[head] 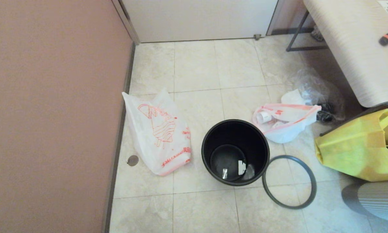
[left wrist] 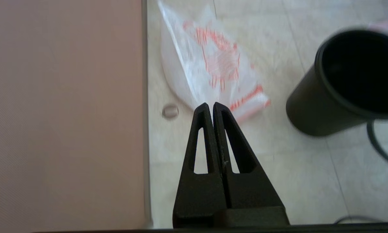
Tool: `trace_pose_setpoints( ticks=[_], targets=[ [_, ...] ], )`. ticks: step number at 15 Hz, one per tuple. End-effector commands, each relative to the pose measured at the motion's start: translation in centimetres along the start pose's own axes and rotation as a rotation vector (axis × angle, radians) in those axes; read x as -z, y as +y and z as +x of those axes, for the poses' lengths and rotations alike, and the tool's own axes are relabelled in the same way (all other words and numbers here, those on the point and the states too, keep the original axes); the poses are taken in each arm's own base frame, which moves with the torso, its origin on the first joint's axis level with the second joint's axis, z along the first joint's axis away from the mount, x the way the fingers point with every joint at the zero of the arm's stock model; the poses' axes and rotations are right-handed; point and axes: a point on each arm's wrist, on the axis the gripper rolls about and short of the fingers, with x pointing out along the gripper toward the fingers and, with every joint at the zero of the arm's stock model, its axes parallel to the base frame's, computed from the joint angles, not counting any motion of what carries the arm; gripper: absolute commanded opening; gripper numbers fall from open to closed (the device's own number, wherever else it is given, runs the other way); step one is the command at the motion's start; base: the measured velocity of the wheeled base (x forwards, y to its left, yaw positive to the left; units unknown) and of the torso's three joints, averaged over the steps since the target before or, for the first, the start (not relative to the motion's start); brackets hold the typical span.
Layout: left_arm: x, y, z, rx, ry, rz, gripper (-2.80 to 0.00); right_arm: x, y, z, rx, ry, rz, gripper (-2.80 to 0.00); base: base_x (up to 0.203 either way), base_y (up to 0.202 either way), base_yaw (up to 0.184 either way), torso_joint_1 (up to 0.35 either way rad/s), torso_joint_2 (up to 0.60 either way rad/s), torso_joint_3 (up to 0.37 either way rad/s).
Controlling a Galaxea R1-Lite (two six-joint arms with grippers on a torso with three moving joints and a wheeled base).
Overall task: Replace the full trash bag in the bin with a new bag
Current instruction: Pick up a new trash bag
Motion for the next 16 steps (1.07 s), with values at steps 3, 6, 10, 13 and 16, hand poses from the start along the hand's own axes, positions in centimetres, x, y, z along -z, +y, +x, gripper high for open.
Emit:
trace_pose_setpoints(
  ticks=[3, 6, 10, 13, 16],
  targets=[
    [-4.2, 0.1, 1.2, 0.001, 0.023, 0.022, -2.8, 0.0, 0.0, 0.0, -0.001, 0.002, 0.0, -2.8, 0.0, 0.0, 0.0, 0.0, 0.0, 0.0],
    [-8.0, 0.1, 2.8, 0.006, 0.03, 0.117, -2.8, 0.0, 0.0, 0.0, 0.0, 0.002, -0.001, -2.8, 0.0, 0.0, 0.0, 0.0, 0.0, 0.0],
    [-13.1, 0.2, 6.7, 0.003, 0.074, 0.187, -2.8, 0.0, 0.0, 0.0, 0.001, 0.001, 0.0, -2.8, 0.0, 0.0, 0.0, 0.0, 0.0, 0.0],
    [-15.6, 0.3, 10.4, -0.018, 0.12, 0.232, -2.8, 0.0, 0.0, 0.0, -0.001, 0.003, 0.0, -2.8, 0.0, 0.0, 0.0, 0.0, 0.0, 0.0],
    [-15.6, 0.3, 14.6, -0.064, 0.235, 0.297, -2.8, 0.0, 0.0, 0.0, 0.0, 0.002, 0.0, -2.8, 0.0, 0.0, 0.0, 0.0, 0.0, 0.0]
  ],
)
